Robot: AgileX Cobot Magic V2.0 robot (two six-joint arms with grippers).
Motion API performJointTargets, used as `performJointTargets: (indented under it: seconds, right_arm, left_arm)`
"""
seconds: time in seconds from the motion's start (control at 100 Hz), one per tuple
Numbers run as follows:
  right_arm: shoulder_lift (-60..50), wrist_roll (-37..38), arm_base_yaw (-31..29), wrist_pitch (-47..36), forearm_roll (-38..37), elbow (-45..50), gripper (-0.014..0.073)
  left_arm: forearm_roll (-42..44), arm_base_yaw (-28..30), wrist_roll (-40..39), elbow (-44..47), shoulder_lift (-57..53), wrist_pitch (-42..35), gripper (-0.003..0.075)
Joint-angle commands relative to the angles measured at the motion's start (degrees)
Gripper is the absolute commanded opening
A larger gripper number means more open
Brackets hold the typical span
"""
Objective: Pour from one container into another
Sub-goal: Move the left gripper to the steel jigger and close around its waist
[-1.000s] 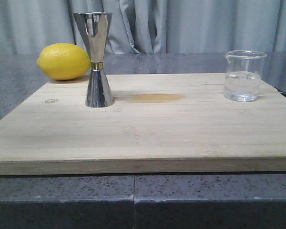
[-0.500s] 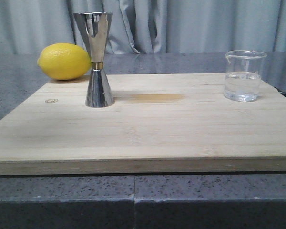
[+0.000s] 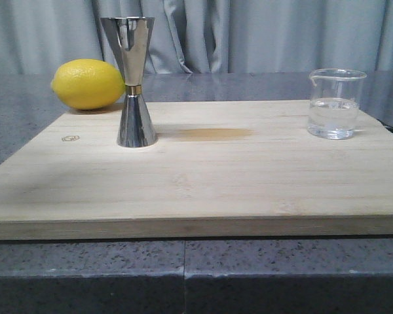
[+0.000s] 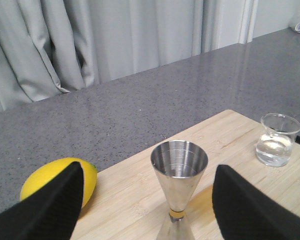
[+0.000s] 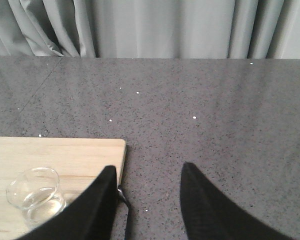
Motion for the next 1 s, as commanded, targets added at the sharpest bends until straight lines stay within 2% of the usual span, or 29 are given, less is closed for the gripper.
performJointTargets:
  seconds: [0.0, 0.25, 0.53, 0.6, 0.8, 0.99]
  right_arm:
    - [0.48, -0.47, 0.08, -5.12, -0.17, -2.05, 0.028]
    - [0.48, -0.47, 0.08, -5.12, -0.17, -2.05, 0.028]
    - [0.48, -0.47, 0.08, -5.12, -0.45, -2.05, 0.028]
    - [0.48, -0.47, 0.08, -5.12, -0.72, -2.05, 0.028]
    - [0.48, -0.47, 0.08, -5.12, -1.02, -2.05, 0.028]
    - [0.48, -0.47, 0.08, -5.22, -1.02, -2.05, 0.028]
  left_arm:
    - [-0.7, -0.39, -0.17, 1.5, -0.45, -11.17, 0.0502]
    - [-1.49, -0.39, -0.17, 8.47, 4.26, -22.28, 0.0501]
    - [-1.49, -0.39, -1.42, 8.86, 16.81, -34.61, 0.0501]
    - [-1.35, -0.39, -3.91, 8.86, 19.86, -38.64, 0.0501]
    - [0.11, -0.39, -5.8, 8.86, 26.66, -45.56, 0.0501]
    - [1.46, -0.39, -6.92, 8.41, 30.06, -48.39, 0.0481]
